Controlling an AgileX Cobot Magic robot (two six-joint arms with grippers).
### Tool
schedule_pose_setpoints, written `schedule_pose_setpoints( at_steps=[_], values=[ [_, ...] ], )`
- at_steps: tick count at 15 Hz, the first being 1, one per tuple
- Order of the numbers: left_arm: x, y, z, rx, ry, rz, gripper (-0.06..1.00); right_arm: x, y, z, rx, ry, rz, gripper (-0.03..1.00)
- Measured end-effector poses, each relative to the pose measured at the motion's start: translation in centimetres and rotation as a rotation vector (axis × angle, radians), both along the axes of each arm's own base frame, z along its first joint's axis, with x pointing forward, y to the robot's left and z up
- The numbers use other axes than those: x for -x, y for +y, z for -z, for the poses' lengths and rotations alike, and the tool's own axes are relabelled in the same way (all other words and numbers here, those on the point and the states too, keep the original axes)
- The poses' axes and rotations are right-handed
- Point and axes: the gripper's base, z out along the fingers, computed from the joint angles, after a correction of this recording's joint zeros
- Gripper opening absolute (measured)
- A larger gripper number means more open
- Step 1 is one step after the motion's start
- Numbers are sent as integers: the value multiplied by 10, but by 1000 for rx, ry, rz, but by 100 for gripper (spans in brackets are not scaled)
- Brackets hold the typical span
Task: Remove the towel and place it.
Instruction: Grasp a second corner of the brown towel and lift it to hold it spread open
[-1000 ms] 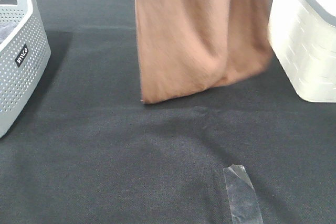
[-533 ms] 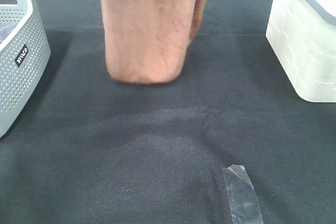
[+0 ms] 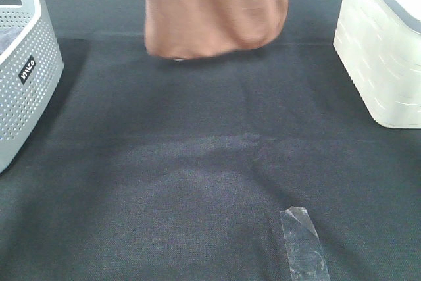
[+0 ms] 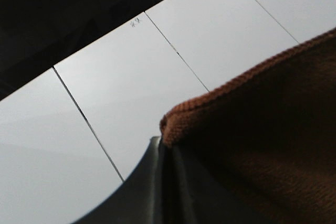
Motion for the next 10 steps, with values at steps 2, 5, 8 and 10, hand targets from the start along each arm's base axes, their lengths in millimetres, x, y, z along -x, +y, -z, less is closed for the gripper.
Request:
schedule_pose_setpoints(
  at_steps=[2,5,8,10],
  values=[
    [-8,-1,-1,15,-27,-13,0,-9,-8,7,-5,11,15,1],
    [-24,-4,17,4,32,-34,0,-11,-8,9,-16,3,2,1],
    [-31,-6,29,-7,73,-42,0,-14,-7,13,-19,13,1,1],
    [-32,-6,30,-9,78,-42,0,-16,-6,16,-17,14,-1,1]
  ],
)
